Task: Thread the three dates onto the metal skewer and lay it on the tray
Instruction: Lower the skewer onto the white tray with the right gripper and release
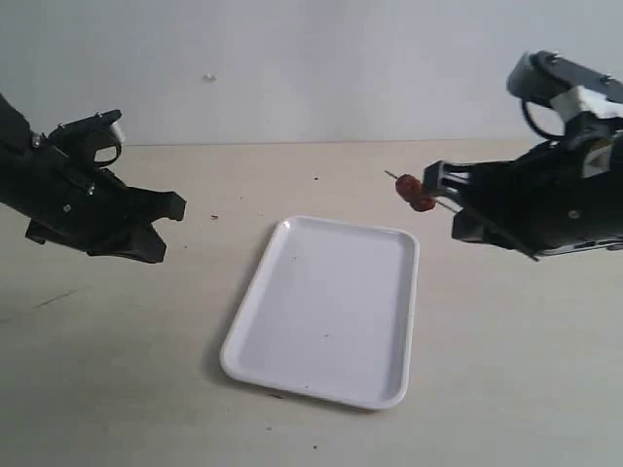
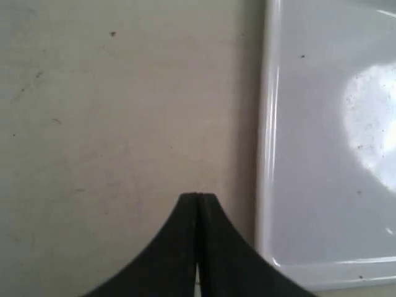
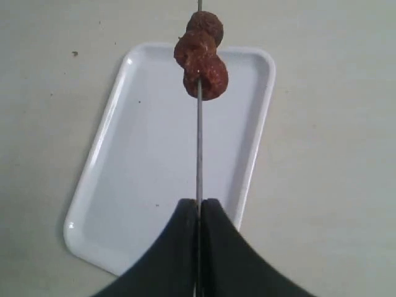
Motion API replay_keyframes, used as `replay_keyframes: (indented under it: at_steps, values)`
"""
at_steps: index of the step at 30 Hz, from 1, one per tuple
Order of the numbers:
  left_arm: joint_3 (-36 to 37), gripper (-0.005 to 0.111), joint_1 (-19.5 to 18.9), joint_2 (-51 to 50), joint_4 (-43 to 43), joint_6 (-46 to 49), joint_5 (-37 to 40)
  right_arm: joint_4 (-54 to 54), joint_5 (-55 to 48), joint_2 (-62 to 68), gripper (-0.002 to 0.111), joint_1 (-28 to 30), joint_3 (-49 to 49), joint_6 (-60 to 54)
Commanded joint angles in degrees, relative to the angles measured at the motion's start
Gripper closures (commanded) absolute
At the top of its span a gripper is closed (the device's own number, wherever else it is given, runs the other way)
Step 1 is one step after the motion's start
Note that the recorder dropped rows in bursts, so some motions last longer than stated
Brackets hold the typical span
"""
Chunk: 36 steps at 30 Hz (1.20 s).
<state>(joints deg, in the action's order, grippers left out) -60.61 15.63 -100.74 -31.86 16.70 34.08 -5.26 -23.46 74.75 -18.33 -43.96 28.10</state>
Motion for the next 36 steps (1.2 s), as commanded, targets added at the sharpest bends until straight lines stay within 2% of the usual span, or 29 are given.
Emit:
replay_keyframes:
  at_steps: [1,7,11,16,19,26,36]
  values:
    - [0.9,0.107,0.4,-2.2,-0.3,-0.2,-2.9,17.4,2.4,5.0,0.108,-5.7,-3.3,21.4]
    - [1.5,0.107,1.0,-3.3,0.2,-0.2,-4.0,39.2,-6.4,11.4,0.108,-12.2,-9.0,46.7]
    - [1.5,0.107,1.0,-2.9,0.1,-0.2,-4.0,49.1,-13.8,16.6,0.108,-18.1,-13.2,64.6]
    - [1.5,0.107,1.0,-1.2,0.2,-0.4,-3.3,55.4,-21.3,24.9,0.108,-24.7,-18.1,78.2]
    - [1.5,0.107,0.9,-0.1,0.5,-0.4,-3.3,56.7,-20.7,29.4,0.108,-27.0,-19.7,84.6]
    - [1.5,0.107,0.9,2.0,2.7,-0.4,-2.2,55.9,-17.7,36.8,0.108,-28.3,-21.1,83.9]
    - [1.5,0.107,0.9,3.0,2.3,-0.4,-2.3,54.7,-12.6,40.3,0.108,-28.3,-21.1,81.9]
